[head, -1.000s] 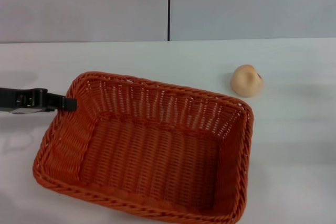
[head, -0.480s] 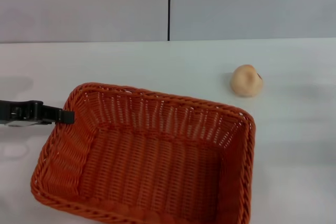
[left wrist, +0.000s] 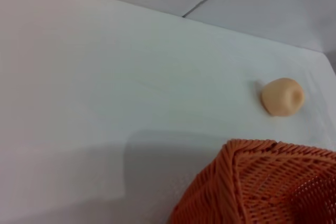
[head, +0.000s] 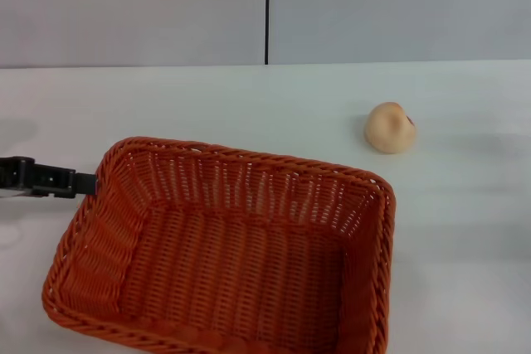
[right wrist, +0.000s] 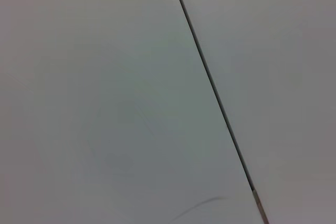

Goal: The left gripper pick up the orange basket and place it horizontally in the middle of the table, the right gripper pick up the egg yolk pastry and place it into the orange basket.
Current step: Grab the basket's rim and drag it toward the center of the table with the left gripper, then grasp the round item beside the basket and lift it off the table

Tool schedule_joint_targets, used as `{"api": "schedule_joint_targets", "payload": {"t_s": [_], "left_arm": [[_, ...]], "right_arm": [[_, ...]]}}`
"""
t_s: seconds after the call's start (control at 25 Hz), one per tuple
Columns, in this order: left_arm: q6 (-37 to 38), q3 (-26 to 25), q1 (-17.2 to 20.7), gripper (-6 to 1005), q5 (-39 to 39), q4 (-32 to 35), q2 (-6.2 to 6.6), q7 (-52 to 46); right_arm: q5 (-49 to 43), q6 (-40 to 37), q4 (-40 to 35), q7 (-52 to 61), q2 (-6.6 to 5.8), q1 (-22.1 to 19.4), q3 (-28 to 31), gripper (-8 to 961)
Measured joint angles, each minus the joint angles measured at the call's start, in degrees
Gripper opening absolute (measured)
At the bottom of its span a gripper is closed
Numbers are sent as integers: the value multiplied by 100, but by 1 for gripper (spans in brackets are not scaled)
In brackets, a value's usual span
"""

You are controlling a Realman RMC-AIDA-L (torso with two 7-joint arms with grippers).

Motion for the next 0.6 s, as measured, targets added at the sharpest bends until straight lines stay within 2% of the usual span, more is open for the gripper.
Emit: {"api": "schedule_joint_targets", "payload": {"t_s": [0.04, 0.12, 0.2, 0.24, 0.28, 0.4, 0.44, 0.48, 0.56, 0.6], "left_arm": [[37, 9, -24, 231, 19, -117, 135, 83], [65, 21, -38, 352, 19, -230, 240, 168], [90, 20, -49, 474, 16, -303, 284, 227], [178, -80, -115, 511, -4, -554, 416, 429], [230, -256, -170, 547, -15, -699, 466, 605], [261, -407, -210, 657, -27, -791, 494, 734], [305, -831, -309, 693, -138, -1013, 522, 1087], [298, -1025, -361, 692, -360, -1165, 540, 1416], [282, -1094, -380, 689, -514, -1232, 545, 1614], [239, -1154, -393, 688, -707, -1291, 540, 1843]], "right_arm": [[0, -1, 5, 0, 4, 0, 0, 514], [0, -1, 5, 1, 5, 0, 0, 514], [0, -4, 5, 0, 7, 0, 0, 514], [0, -9, 3, 0, 7, 0, 0, 513], [0, -14, 2, 0, 7, 0, -5, 513], [0, -15, -23, 150, 2, 0, -35, 513], [-52, 26, -128, 533, -10, -17, -97, 512], [-52, 26, -128, 533, -10, -17, -97, 512], [-353, 104, -481, 1217, -25, -96, -243, 512], [-353, 104, -481, 1217, -25, -96, -243, 512]]}}
